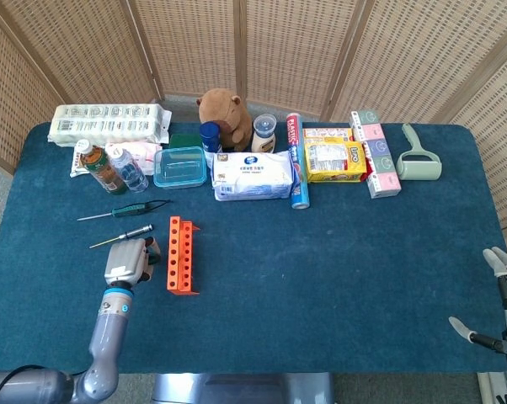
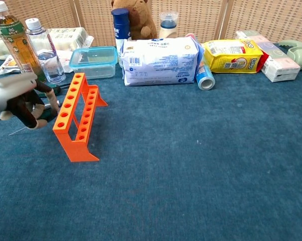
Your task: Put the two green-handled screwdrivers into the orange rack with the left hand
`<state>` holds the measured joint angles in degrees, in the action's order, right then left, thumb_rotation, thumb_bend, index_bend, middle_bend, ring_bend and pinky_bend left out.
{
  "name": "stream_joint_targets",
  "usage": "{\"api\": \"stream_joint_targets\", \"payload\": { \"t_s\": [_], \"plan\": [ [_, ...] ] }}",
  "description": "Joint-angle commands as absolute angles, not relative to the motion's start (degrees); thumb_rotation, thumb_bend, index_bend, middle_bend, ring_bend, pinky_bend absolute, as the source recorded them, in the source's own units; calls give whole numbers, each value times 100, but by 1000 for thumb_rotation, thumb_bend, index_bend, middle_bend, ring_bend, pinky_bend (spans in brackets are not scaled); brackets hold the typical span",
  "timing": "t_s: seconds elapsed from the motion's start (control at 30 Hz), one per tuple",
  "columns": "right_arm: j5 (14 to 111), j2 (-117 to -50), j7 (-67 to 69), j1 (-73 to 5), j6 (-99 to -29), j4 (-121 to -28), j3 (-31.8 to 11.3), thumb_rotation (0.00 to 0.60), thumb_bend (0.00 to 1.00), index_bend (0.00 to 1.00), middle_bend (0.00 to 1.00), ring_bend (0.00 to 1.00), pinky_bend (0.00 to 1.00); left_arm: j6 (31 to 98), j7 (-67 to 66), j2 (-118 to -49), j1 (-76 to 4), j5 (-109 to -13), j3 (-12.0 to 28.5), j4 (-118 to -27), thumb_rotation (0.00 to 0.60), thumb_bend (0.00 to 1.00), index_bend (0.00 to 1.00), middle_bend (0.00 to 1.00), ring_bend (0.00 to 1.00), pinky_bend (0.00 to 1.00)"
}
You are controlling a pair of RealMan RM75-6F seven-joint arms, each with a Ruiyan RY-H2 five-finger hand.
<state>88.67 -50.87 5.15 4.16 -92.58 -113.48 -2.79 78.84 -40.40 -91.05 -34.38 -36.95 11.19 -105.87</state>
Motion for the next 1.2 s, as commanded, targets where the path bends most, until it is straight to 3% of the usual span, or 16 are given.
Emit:
{"api": "stream_joint_targets", "payload": {
  "t_s": [0.03, 0.23, 0.47, 0.73, 1.2],
  "plan": [
    [8856, -5096, 499, 411, -9247, -11352, -279, 598, 104, 18, 43, 0, 5, 8062, -3655, -8489, -3115, -4426, 854, -11404, 600, 392, 483, 780, 717, 857],
    [8854, -5139, 395, 389, -9202, -11355, -266, 600, 104, 18, 42, 0, 5, 8499, -3064, -7526, -2577, -5788, 442, -12619, 600, 392, 483, 780, 717, 856],
    [8842, -5175, 314, 383, -9197, -11361, -265, 600, 104, 18, 43, 0, 5, 8757, -2804, -6856, -2240, -6585, 256, -13247, 600, 392, 483, 780, 717, 856],
    [8830, -5193, 277, 376, -9189, -11364, -266, 600, 104, 18, 43, 0, 5, 8770, -2588, -6522, -2051, -7056, 165, -13499, 600, 392, 483, 780, 717, 856],
    [8839, -5160, 349, 397, -9239, -11355, -271, 600, 104, 18, 43, 0, 5, 8150, -2229, -6413, -2012, -7682, -38, -13499, 600, 392, 483, 780, 717, 856]
  ]
}}
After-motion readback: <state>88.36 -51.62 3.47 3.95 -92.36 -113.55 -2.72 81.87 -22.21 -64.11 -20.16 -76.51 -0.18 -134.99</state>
